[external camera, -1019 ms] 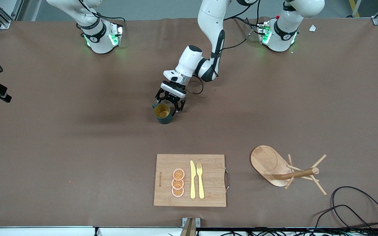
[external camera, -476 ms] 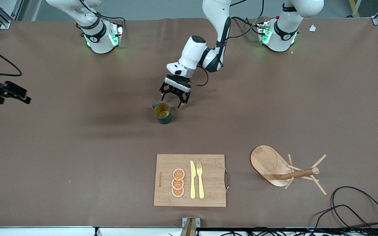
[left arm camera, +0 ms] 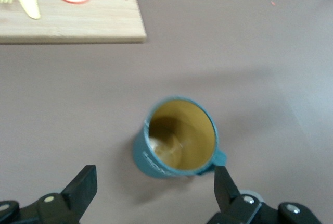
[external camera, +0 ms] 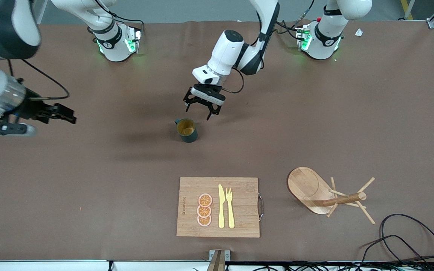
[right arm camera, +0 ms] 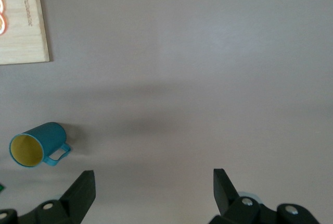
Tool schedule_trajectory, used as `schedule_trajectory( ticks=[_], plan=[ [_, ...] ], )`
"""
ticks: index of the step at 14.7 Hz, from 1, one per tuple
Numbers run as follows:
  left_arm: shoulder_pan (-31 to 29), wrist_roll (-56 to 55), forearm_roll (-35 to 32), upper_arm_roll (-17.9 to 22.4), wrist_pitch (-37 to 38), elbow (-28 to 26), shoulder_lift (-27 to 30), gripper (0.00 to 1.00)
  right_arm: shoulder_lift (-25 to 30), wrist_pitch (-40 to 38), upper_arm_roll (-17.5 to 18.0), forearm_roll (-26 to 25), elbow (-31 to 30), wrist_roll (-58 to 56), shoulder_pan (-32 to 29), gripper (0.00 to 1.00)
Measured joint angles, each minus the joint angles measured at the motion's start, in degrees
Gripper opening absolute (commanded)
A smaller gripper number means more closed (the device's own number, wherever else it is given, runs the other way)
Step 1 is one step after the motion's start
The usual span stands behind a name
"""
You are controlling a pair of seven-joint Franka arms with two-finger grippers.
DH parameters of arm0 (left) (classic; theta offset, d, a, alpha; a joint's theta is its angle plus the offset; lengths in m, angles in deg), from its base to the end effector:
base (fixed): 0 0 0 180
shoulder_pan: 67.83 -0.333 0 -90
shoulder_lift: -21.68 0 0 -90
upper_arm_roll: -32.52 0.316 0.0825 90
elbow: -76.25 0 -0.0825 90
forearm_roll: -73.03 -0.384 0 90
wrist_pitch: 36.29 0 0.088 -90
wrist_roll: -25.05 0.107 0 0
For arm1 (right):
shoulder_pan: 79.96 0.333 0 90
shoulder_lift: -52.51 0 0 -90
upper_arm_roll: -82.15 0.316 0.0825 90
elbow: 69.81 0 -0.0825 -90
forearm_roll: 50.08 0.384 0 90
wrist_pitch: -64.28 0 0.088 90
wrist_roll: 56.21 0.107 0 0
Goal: Transfer cup from left to right arm and place
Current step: 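Open the left gripper and lift it while the right gripper approaches, then grasp the mug with the right gripper while the left gripper withdraws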
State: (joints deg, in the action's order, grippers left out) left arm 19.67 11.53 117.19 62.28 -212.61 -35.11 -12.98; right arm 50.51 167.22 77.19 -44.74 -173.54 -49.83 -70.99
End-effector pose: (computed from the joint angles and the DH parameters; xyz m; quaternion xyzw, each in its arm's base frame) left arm 0.3686 -0.5383 0.2735 0.9439 -0.0883 0.2480 0.1995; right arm 0.5662 0.0482 0.5105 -0.9982 0.0322 0.0281 0.0413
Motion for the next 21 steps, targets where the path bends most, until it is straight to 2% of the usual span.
schedule_trajectory(
  ticks=[4,6,8,11,14,17,21],
  plan=[
    [-0.08,0.19,-7.99,11.6,21.36,3.18,6.0,0.99,0.01,4.63,0.08,0.04,-5.61,5.04,4.47,1.0],
    [-0.16,0.5,-10.89,18.27,34.98,8.48,7.64,0.99,-0.01,8.52,0.13,0.08,-7.97,11.09,8.47,1.0],
    [-0.38,0.53,-12.62,23.94,45.57,13.89,8.15,0.99,-0.39,12.57,0.24,0.07,-9.78,17.4,13.36,1.0],
    [-0.59,0.51,-12.95,30.67,53.15,16.71,8.21,0.99,-3.11,18.47,0.32,0.07,-11.11,22.44,19.1,1.0],
    [-0.66,0.51,-13.75,37.52,59.46,17.44,8.09,1.0,-8.44,26.13,0.33,0.07,-11.48,24.63,23.43,1.0],
    [-0.68,0.51,-17.34,44.11,67.16,19.89,8.13,1.0,-14.2,32.76,0.3,0.07,-11.56,24.95,26.13,1.0],
    [-0.62,0.67,-19.02,53.57,77.37,23.97,8.18,1.0,-17.99,35.55,0.28,0.07,-11.49,24.99,28.53,1.0]
  ],
)
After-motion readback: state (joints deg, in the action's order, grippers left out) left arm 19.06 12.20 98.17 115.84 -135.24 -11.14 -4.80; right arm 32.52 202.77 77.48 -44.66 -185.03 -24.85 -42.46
